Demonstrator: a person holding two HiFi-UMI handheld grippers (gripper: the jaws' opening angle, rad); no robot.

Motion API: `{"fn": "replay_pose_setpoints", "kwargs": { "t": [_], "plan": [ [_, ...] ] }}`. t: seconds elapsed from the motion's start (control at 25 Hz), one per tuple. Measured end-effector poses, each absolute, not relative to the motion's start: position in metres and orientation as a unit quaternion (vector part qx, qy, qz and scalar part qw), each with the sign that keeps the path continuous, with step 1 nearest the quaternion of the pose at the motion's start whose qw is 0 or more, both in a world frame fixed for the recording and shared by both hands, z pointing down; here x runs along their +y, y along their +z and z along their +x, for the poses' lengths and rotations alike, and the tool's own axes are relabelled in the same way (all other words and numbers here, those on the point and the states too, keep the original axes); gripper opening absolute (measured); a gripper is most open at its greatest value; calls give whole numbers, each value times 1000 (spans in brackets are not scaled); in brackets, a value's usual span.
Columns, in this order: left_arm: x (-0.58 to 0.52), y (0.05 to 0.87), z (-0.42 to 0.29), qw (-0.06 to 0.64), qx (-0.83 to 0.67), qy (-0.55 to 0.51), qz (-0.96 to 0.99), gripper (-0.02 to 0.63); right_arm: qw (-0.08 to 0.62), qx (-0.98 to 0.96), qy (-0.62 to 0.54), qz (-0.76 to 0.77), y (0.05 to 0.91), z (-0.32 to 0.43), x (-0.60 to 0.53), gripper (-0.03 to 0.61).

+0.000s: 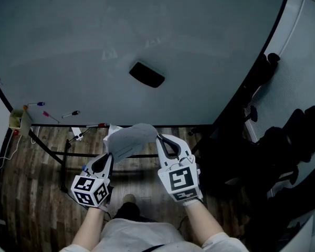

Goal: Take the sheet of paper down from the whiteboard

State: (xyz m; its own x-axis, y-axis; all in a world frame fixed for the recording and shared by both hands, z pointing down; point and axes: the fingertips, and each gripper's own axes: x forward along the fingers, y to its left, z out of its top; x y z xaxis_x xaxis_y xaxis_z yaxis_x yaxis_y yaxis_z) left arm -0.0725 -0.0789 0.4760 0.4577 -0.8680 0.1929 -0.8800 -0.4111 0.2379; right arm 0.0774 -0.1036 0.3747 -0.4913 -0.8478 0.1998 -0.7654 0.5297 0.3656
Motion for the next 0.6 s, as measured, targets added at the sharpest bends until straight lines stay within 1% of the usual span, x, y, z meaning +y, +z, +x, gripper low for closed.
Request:
{"fn": "replay_pose_setpoints", "kwargs": {
  "t": [0.6],
  "plan": [
    [-53, 494, -62, 169, -506, 26, 845, 15, 177, -859, -94, 471, 393, 89, -73, 23]
  ]
}}
